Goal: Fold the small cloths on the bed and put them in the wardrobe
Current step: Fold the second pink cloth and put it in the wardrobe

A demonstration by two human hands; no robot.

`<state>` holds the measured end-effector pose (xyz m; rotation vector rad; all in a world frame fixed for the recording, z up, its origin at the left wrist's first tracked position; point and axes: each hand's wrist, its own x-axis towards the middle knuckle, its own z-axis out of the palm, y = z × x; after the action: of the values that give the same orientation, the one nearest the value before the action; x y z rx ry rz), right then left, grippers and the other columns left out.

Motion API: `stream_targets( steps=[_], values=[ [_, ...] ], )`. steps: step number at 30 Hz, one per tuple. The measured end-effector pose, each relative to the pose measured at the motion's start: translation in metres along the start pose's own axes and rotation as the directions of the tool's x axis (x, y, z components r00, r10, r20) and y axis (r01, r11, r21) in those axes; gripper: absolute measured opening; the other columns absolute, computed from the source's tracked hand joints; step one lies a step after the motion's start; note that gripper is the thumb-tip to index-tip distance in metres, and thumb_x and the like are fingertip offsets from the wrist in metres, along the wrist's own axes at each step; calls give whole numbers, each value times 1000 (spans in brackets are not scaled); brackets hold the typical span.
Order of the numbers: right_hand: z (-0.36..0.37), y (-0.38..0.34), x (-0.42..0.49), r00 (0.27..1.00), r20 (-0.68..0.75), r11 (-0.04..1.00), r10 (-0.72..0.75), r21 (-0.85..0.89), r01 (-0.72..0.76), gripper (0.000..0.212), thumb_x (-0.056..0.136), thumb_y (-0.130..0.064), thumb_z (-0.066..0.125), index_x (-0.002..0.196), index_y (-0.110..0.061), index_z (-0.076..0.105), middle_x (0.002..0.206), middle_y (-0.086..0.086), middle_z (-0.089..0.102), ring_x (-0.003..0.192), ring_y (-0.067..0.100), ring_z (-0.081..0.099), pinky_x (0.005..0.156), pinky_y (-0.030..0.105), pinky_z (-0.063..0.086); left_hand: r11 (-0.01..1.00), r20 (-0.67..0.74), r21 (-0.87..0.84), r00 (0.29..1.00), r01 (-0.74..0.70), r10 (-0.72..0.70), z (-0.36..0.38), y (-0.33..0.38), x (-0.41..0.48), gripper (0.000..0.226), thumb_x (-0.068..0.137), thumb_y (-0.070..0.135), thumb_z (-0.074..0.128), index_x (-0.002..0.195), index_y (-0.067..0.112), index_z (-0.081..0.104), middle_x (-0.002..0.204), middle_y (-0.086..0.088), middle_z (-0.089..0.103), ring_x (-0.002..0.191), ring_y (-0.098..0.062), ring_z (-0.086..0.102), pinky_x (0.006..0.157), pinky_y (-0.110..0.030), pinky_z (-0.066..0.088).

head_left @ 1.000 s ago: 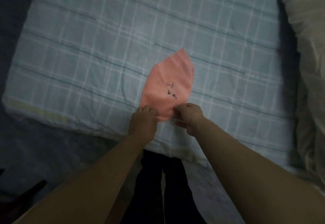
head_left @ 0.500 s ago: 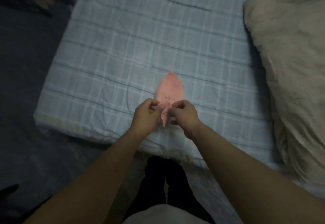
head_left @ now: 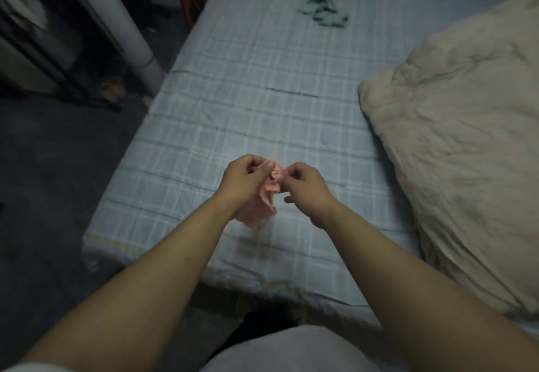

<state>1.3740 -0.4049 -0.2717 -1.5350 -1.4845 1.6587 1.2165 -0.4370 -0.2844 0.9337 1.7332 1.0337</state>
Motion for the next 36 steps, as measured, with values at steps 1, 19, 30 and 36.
stream_targets(
  steps=[1, 19, 30, 36],
  values=[
    [-6, -7, 1, 1000, -7, 1000, -10, 15, 10, 6, 89, -13, 61, 84, -15, 57, 91, 15, 74, 87, 31, 72, 66, 38, 54, 1000, 15, 3, 1000, -22, 22, -1, 10, -1, 10, 92, 32, 74, 90, 22, 73, 80, 8, 77, 75, -4, 73, 64, -19, 54],
    [-51, -111, 35, 961, 18, 892, -277, -367, 264, 45, 95, -56, 46, 69, -20, 52, 77, 0, 58, 73, 19, 55, 72, 42, 48, 880, 340, 377, 927, -288, 158, -53, 73, 47, 20, 78, 52, 64, 76, 36, 52, 79, 13, 61, 73, -7, 60, 64, -29, 49],
    [-12, -109, 65, 954, 151, 777, -260, -553, 299, 14, 84, -15, 66, 98, -17, 71, 89, -1, 71, 83, 17, 65, 67, 24, 48, 860, 499, 334, 847, -385, 185, -75, 73, 87, 15, 76, 53, 64, 80, 42, 54, 77, 25, 64, 69, 8, 58, 63, -21, 42],
    [-12, -117, 92, 932, -2, 579, -363, -784, 224, 22, 91, -17, 43, 86, -11, 64, 92, 8, 68, 83, 28, 60, 72, 39, 50, 816, 505, 398, 843, -419, 187, -98, 66, 125, 21, 79, 25, 80, 86, 35, 64, 89, 16, 66, 75, 5, 61, 68, -22, 45]
  ],
)
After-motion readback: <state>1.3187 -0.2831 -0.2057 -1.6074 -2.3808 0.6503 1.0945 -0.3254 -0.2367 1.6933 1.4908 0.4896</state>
